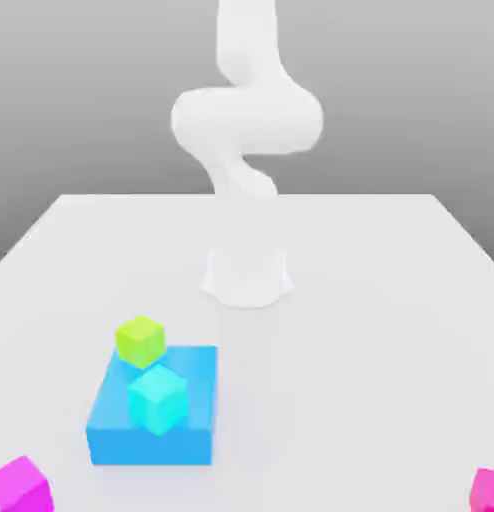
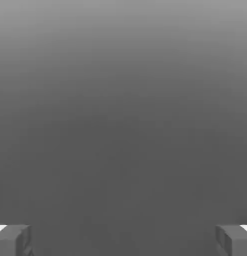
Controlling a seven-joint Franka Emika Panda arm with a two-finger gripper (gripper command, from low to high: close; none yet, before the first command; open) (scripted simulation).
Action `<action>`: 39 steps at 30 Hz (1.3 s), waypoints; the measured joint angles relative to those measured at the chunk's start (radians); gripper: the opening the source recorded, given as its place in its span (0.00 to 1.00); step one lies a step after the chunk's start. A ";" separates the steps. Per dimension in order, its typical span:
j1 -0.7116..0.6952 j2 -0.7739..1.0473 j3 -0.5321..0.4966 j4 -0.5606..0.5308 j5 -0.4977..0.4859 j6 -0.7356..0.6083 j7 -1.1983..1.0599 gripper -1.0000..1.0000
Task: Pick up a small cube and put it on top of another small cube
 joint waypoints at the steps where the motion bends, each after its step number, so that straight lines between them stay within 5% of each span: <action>1: 0.016 0.039 -0.001 0.006 0.006 0.008 -0.030 0.50; 19: 0.250 0.695 0.049 0.102 0.049 0.148 -0.506 0.50; 35: 0.372 1.275 0.098 0.195 -0.114 0.335 -0.711 0.50; 36: 0.375 1.300 0.094 0.201 -0.118 0.354 -0.709 0.00; 39: 0.375 1.299 0.094 0.201 -0.118 0.353 -0.709 0.00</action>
